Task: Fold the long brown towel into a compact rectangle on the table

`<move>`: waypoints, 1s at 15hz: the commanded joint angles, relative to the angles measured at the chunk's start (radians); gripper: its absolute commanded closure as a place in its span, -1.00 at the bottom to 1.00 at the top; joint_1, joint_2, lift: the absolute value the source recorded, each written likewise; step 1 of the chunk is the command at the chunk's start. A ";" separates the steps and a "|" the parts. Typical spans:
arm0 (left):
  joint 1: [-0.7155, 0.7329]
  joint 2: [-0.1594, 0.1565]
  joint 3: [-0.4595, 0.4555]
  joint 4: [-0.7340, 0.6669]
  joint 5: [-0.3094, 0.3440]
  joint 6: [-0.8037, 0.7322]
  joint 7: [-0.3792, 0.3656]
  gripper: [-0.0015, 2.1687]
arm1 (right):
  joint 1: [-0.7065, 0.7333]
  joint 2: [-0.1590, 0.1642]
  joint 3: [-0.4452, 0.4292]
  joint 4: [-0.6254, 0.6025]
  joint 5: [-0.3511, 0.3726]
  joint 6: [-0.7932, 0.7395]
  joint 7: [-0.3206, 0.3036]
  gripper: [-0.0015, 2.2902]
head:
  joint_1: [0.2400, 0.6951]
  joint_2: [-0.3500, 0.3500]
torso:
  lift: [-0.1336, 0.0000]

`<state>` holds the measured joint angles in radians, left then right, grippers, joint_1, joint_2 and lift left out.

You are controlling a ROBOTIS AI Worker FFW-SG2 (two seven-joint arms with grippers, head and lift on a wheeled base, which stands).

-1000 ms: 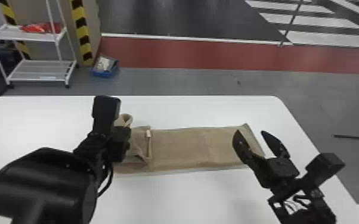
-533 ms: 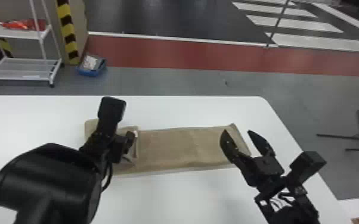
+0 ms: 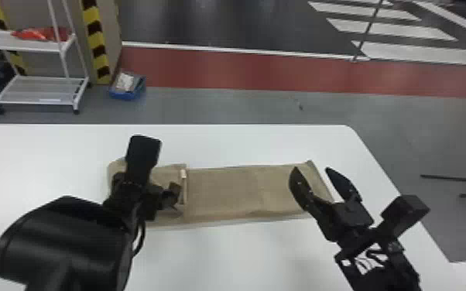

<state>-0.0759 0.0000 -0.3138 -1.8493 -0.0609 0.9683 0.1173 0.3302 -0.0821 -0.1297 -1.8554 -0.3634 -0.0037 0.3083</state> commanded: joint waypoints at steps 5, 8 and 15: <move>0.019 -0.003 0.016 -0.064 0.010 0.120 -0.018 -0.64 | 0.003 -0.005 -0.007 0.007 -0.017 0.000 0.000 -0.90 | 1.00 -0.45 | -0.80; -0.010 -0.003 0.024 -0.065 0.058 0.148 -0.045 -0.63 | -0.003 -0.005 -0.001 0.012 -0.020 -0.003 0.000 -0.90 | 1.00 -0.47 | -0.80; -0.113 -0.003 0.098 0.078 0.342 0.007 0.022 -0.47 | -0.007 -0.004 -0.007 0.021 -0.020 -0.003 -0.003 -0.90 | 1.00 -0.49 | -0.80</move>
<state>-0.1632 0.0000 -0.2268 -1.8224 0.2003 1.0445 0.1298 0.3243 -0.0873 -0.1382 -1.8353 -0.3852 -0.0069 0.3051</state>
